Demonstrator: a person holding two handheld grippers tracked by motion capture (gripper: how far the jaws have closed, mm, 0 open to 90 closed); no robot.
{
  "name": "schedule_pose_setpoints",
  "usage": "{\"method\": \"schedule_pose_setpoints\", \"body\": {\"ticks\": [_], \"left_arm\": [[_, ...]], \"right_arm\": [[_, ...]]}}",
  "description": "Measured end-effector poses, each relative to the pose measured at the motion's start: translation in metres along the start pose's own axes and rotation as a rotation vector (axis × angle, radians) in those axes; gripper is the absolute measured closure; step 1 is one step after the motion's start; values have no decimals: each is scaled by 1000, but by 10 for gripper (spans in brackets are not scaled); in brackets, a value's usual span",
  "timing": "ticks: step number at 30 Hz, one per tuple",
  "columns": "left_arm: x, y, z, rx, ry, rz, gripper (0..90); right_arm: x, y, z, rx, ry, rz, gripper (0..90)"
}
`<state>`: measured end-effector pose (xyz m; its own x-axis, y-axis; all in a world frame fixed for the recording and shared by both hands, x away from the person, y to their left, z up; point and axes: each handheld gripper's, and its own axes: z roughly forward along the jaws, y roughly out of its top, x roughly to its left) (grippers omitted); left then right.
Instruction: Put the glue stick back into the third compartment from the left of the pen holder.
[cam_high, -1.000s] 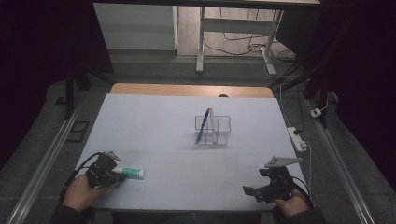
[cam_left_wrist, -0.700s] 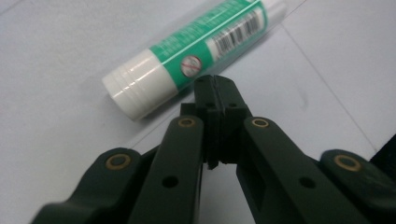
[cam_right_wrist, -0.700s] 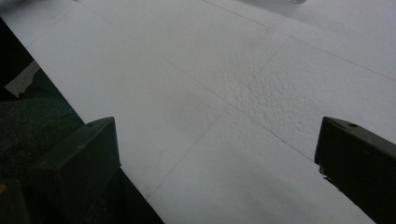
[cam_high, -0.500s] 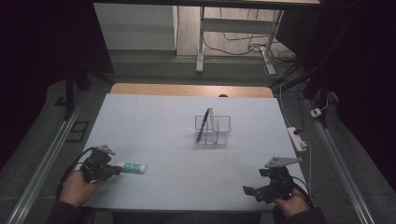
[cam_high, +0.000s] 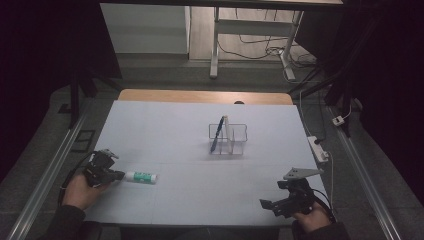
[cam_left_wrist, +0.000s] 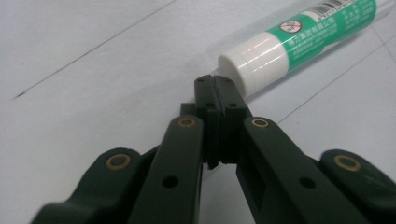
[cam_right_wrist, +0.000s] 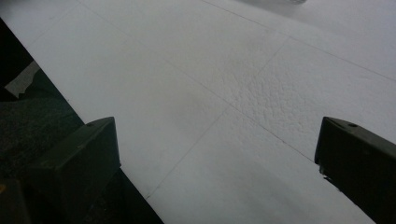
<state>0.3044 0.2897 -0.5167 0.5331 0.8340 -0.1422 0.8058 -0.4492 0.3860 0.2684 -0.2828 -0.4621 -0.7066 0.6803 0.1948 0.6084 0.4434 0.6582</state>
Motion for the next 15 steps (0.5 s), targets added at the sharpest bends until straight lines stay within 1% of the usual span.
{"method": "schedule_pose_setpoints", "body": {"ticks": [4, 10, 15], "left_arm": [[-2, 2, 3, 24, -11, 11, 887], [-6, 4, 5, 33, -35, 18, 887], [-11, 8, 8, 39, -44, 38, 887]], "right_arm": [[0, 0, 0, 1, 0, -1, 0], [0, 0, 0, 5, -2, -1, 0], [0, 0, 1, 4, -1, 0, 0]]}}
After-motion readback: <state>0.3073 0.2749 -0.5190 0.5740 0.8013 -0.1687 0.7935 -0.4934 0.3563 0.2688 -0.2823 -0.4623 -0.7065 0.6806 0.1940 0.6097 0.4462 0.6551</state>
